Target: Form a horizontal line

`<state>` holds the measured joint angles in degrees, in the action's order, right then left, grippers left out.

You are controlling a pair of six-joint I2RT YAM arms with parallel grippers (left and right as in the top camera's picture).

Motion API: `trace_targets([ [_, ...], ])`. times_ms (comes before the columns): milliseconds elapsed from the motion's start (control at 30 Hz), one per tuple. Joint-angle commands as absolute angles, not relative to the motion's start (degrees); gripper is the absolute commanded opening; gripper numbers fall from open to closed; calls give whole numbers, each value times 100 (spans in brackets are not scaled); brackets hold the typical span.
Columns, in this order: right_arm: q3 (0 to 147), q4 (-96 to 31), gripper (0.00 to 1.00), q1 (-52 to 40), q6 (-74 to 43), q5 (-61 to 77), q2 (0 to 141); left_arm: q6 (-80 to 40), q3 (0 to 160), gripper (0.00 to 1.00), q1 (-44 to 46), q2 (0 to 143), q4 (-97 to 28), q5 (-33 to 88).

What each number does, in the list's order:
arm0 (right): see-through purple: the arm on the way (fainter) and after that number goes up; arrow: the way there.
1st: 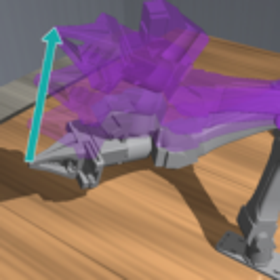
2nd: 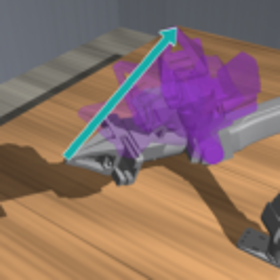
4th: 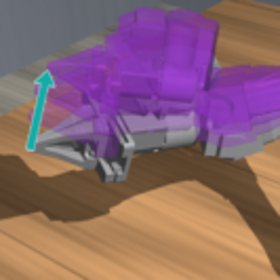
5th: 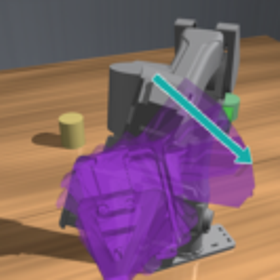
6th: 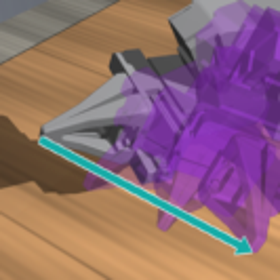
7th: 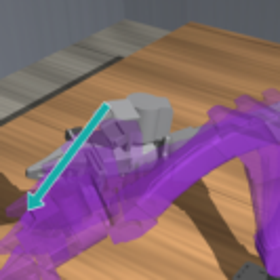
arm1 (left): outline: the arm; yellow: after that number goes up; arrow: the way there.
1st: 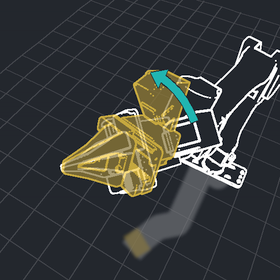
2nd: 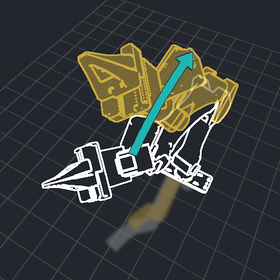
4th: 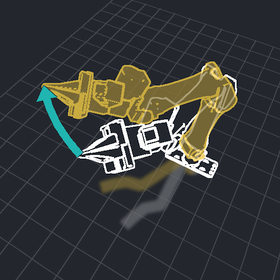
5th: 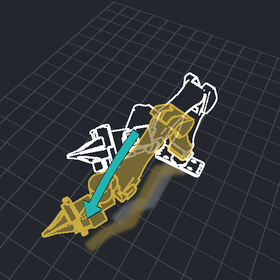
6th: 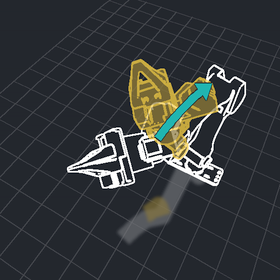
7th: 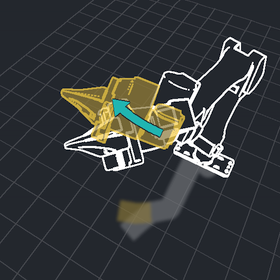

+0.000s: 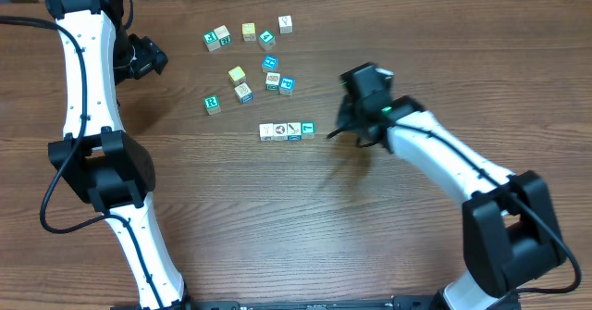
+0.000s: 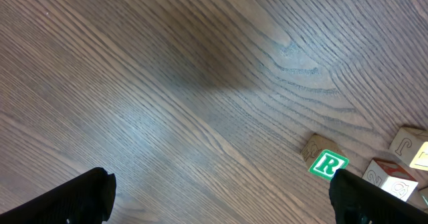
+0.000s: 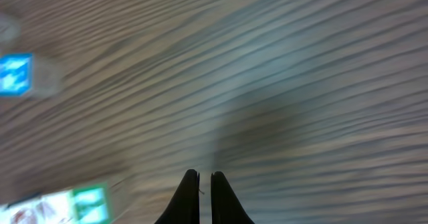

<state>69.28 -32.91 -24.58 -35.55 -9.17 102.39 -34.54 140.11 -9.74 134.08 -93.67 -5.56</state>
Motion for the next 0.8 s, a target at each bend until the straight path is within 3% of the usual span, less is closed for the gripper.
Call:
trace_targets([
  [0, 7019, -3409, 4, -1835, -3135, -631, 10171, -3472, 13996, 100, -932, 13373, -9378, -569],
  [300, 7008, -3450, 4, -1511, -2858, -191, 10204, -3472, 13996, 100, -932, 13373, -9378, -569],
  [767, 6932, -2622, 4, -2349, -2836, 51, 10742, -3472, 13998, 100, -932, 13373, -9378, -569],
])
